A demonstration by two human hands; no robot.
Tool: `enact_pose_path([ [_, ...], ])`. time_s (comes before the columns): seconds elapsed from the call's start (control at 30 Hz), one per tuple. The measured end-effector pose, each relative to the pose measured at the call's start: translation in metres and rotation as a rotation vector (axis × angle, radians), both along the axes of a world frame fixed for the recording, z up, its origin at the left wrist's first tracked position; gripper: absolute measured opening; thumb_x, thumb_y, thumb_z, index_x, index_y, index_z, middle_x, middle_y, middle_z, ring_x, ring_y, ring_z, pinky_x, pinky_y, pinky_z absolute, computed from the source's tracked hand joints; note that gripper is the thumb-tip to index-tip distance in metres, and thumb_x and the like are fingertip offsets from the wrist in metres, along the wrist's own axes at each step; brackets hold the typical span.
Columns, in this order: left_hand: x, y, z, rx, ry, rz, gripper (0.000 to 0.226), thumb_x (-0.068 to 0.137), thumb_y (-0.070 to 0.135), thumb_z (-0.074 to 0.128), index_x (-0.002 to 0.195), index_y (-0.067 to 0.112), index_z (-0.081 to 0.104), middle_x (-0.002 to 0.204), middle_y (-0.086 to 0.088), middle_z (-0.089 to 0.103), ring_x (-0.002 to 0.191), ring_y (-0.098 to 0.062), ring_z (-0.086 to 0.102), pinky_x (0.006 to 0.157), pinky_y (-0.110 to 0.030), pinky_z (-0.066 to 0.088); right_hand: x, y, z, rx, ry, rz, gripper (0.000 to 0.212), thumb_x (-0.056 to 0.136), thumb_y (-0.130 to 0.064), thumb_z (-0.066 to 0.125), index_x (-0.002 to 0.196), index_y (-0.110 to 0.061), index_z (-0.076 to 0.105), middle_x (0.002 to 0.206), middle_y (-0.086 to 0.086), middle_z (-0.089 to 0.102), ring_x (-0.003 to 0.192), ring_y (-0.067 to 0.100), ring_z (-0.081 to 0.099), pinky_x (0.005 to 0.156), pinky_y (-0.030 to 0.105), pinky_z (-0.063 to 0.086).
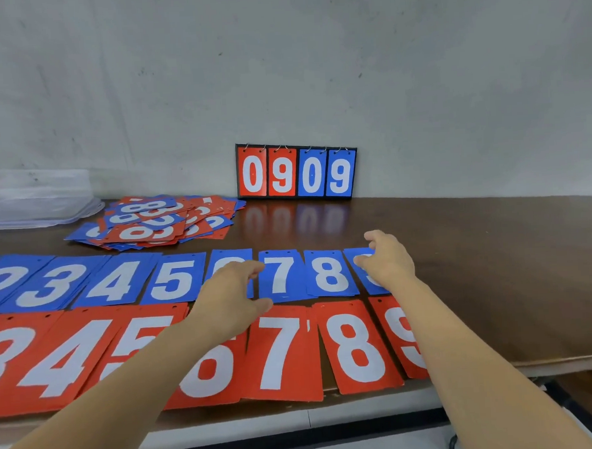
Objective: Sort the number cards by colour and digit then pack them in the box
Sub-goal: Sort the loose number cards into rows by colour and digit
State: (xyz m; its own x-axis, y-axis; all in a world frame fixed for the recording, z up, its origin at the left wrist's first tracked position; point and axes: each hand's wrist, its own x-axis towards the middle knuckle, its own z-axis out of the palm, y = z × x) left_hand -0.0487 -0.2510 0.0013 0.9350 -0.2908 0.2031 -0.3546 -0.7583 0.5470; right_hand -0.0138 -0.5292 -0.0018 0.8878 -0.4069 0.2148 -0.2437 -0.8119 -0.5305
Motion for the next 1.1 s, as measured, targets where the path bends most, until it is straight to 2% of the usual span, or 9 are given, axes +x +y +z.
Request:
enact_pose_path([
  [0.33, 0.048, 0.068, 0.027, 0.005, -0.055, 0.026, 0.066, 0.082, 0.028, 0.075, 0.141, 0.02, 0.045, 0.136, 0.001, 0.053, 0.123, -0.015, 0.051, 0.103, -0.037, 0.045, 0.03, 0.112, 0.035, -0.078, -0.031, 0.171, 0.067, 0.087, -0.032, 0.067, 0.146, -0.02, 0.037, 0.143, 0.004, 0.045, 0.124, 0.022, 0.05, 0.091, 0.037, 0.048],
  [0.63, 0.125, 0.186, 0.031, 0.027, 0.004, 0.1, 0.066, 0.082, 0.028, 0.073, 0.141, 0.02, 0.045, 0.139, 0.001, 0.052, 0.124, -0.016, 0.051, 0.104, -0.037, 0.044, 0.109, 0.219, 0.049, -0.119, -0.055, 0.245, 0.065, 0.087, -0.037, 0.068, 0.143, -0.02, 0.039, 0.14, 0.002, 0.048, 0.125, 0.019, 0.049, 0.091, 0.035, 0.047],
  [0.73, 0.155, 0.23, 0.033, 0.054, 0.036, 0.141, 0.064, 0.081, 0.028, 0.073, 0.139, 0.02, 0.047, 0.134, 0.001, 0.056, 0.12, -0.018, 0.053, 0.102, -0.037, 0.044, 0.135, 0.245, 0.046, -0.109, -0.018, 0.238, 0.06, 0.086, -0.04, 0.067, 0.138, -0.02, 0.043, 0.132, 0.003, 0.053, 0.118, 0.019, 0.053, 0.085, 0.032, 0.05],
  [0.83, 0.186, 0.268, 0.035, 0.058, 0.052, 0.175, 0.066, 0.08, 0.033, 0.074, 0.139, 0.019, 0.048, 0.132, 0.0, 0.057, 0.119, -0.018, 0.055, 0.102, -0.039, 0.044, 0.16, 0.267, 0.041, -0.095, 0.031, 0.21, 0.062, 0.086, -0.045, 0.065, 0.138, -0.02, 0.043, 0.13, 0.003, 0.055, 0.115, 0.019, 0.055, 0.089, 0.041, 0.053],
  [0.93, 0.214, 0.296, 0.032, 0.039, 0.06, 0.197, 0.066, 0.079, 0.032, 0.075, 0.138, 0.019, 0.048, 0.132, 0.0, 0.059, 0.118, -0.018, 0.056, 0.1, -0.04, 0.047, 0.182, 0.287, 0.037, -0.061, 0.068, 0.184, 0.063, 0.088, -0.048, 0.062, 0.141, -0.019, 0.043, 0.135, 0.003, 0.054, 0.119, 0.02, 0.053, 0.094, 0.039, 0.05],
  [1.0, 0.23, 0.306, 0.028, 0.014, 0.069, 0.207, 0.064, 0.08, 0.03, 0.075, 0.137, 0.018, 0.049, 0.132, -0.001, 0.059, 0.117, -0.018, 0.057, 0.098, -0.039, 0.05, 0.198, 0.3, 0.032, -0.049, 0.088, 0.17, 0.059, 0.09, -0.049, 0.059, 0.138, -0.018, 0.045, 0.134, 0.002, 0.055, 0.119, 0.02, 0.054, 0.092, 0.036, 0.049],
  [1.1, 0.248, 0.312, 0.018, 0.022, 0.079, 0.213, 0.062, 0.082, 0.029, 0.075, 0.137, 0.018, 0.049, 0.132, -0.001, 0.059, 0.117, -0.017, 0.057, 0.096, -0.036, 0.051, 0.22, 0.322, 0.027, -0.013, 0.111, 0.154, 0.052, 0.091, -0.05, 0.056, 0.13, -0.016, 0.052, 0.126, 0.002, 0.059, 0.111, 0.019, 0.057, 0.079, 0.029, 0.046],
])
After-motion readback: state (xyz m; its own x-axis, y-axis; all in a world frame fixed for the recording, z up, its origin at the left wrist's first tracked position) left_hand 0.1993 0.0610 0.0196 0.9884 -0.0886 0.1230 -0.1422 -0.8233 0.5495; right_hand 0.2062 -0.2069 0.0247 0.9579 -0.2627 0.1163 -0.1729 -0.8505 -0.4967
